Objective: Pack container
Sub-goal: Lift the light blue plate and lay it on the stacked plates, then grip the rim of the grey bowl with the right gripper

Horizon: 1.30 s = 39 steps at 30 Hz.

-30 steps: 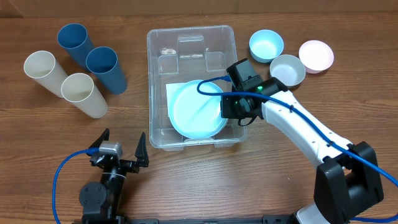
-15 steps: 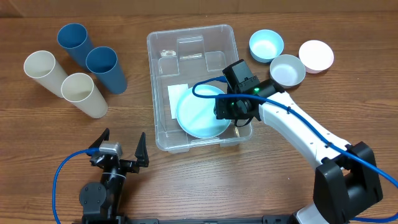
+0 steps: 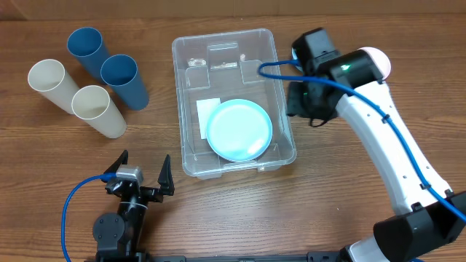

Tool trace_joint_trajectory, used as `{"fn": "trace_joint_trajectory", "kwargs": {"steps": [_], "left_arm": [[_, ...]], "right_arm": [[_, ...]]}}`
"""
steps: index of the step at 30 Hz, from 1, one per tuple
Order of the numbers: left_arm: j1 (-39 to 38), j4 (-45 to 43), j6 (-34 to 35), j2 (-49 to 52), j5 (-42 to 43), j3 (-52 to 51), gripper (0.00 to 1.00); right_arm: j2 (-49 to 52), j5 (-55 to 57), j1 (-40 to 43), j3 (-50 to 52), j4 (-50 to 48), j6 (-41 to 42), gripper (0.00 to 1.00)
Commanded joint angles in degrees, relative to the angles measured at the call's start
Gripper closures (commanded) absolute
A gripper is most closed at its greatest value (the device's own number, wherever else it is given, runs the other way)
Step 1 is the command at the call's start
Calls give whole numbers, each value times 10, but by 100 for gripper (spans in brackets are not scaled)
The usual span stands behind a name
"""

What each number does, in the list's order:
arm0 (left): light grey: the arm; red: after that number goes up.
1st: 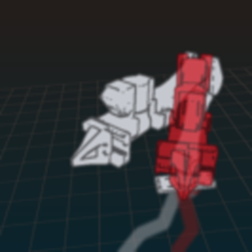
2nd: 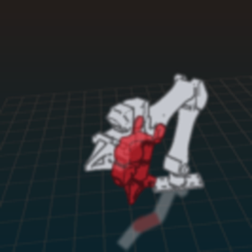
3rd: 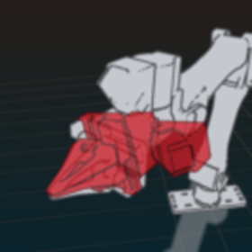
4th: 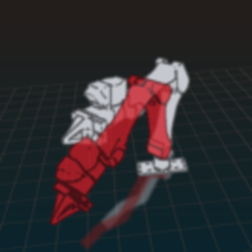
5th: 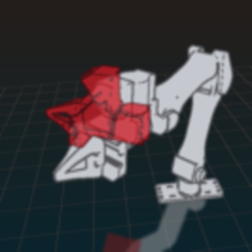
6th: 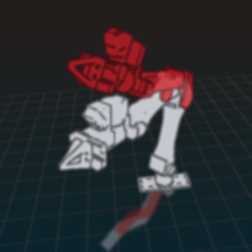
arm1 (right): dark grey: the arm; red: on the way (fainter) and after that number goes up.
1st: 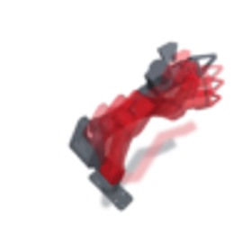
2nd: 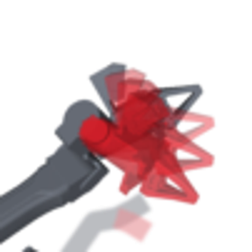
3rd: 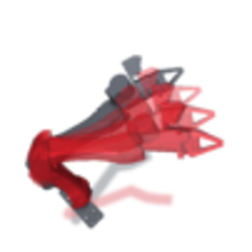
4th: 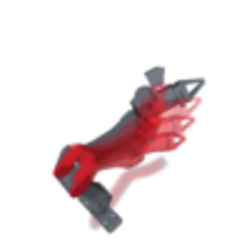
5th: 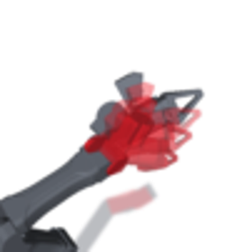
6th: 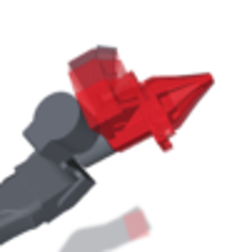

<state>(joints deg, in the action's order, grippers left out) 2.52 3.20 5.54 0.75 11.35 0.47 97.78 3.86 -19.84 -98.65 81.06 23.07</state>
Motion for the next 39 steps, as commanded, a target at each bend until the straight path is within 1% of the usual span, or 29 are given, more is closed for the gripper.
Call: {"fn": "trace_joint_trajectory", "kwargs": {"steps": [1, 3, 5, 7, 15, 22, 29, 31, 33, 35, 39], "left_arm": [[5, 0, -9, -3, 1, -2, 0], [5, 0, -9, -3, 1, -2, 0], [5, 0, -9, -3, 1, -2, 0], [5, 0, -9, -3, 1, -2, 0], [5, 0, -9, -3, 1, -2, 0], [5, 0, -9, -3, 1, -2, 0], [5, 0, -9, -3, 1, -2, 0], [5, 0, -9, -3, 1, -2, 0], [5, 0, -9, -3, 1, -2, 0], [5, 0, -9, -3, 1, -2, 0], [5, 0, -9, -3, 1, -2, 0]], "right_arm": [[-5, 30, 32, 39, 3, 15, 52], [-5, 27, 42, 81, -12, 14, 62], [-5, 21, 42, 115, -26, 14, 64], [-5, 7, 42, 140, -40, 14, 64], [-5, -36, 32, 174, -36, 10, 64], [-5, -55, -36, 176, -43, 12, 64], [-5, -62, -40, 176, -53, 12, 63], [-5, -48, -37, 176, -69, 12, 62], [-5, -31, -17, 176, -104, 12, 58], [-5, -13, 21, 175, -150, 27, 49], [-5, -14, 127, 175, -243, 27, 37]]}}
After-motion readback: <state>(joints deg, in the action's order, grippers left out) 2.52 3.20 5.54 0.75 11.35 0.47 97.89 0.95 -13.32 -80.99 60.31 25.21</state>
